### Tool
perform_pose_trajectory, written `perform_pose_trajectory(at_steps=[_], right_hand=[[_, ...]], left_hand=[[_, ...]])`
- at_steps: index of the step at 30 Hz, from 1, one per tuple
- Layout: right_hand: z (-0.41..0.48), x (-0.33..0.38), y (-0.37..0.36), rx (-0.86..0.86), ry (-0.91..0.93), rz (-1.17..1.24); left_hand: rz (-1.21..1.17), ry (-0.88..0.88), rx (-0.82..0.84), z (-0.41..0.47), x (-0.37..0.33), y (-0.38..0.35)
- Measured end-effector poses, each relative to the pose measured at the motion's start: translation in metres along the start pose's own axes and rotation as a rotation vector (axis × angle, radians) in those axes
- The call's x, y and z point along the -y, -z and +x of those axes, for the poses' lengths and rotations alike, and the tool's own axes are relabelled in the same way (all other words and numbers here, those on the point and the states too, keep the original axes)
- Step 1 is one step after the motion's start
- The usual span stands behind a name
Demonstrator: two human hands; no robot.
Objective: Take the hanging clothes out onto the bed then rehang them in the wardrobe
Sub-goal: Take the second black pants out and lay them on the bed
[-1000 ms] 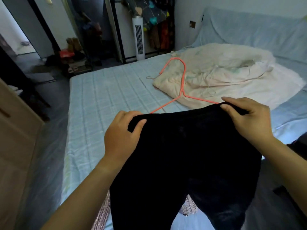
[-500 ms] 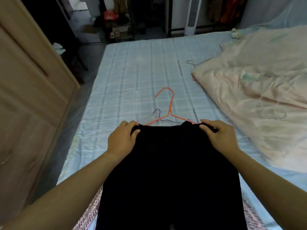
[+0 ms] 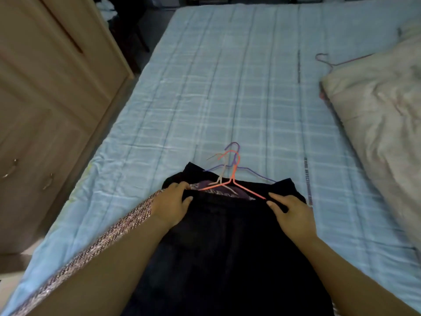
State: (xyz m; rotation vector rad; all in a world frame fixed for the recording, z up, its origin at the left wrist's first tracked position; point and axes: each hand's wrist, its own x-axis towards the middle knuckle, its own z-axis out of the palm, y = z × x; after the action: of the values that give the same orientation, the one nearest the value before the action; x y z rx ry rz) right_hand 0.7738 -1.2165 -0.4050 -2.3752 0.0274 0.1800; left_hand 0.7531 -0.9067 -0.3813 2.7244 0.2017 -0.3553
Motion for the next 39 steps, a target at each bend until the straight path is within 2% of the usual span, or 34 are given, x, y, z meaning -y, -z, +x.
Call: perform_pose_trajectory(at_steps=[3, 6, 9, 12, 17, 27, 32, 39], right_hand=[[0.01, -0.015, -0.01, 0.159, 0.03, -0.142], [0.015, -0.016, -0.012, 0.275, 0.084, -0.283], [0.014, 0.004, -0.006, 0.246, 0.193, -0.412], [0.001, 0.041, 0.001, 0.206, 0.329, -0.449], [-0.043, 0.121, 0.018, 0.236, 0.456, -0.482], [-0.19, 0.289, 0.022, 0.294, 0.765, -0.329], [-0.28, 0.368, -0.02, 0.368, 0.966, -0.249], [-0.432, 0.499, -0.124, 0.411, 1.232, -0.086]], left_hand=[[0.115, 0.045, 0.138, 0.004, 0.007, -0.024], [0.221, 0.099, 0.189, -0.005, 0.003, -0.031], [0.263, 0.074, 0.186, -0.022, -0.006, -0.014], [0.26, 0.028, 0.122, -0.046, -0.013, 0.016], [0.168, -0.024, -0.052, -0.113, -0.013, 0.071], [0.074, 0.082, -0.338, -0.311, 0.044, 0.172], [0.035, 0.216, -0.486, -0.431, 0.101, 0.203], [0.044, 0.446, -0.601, -0.606, 0.224, 0.238]])
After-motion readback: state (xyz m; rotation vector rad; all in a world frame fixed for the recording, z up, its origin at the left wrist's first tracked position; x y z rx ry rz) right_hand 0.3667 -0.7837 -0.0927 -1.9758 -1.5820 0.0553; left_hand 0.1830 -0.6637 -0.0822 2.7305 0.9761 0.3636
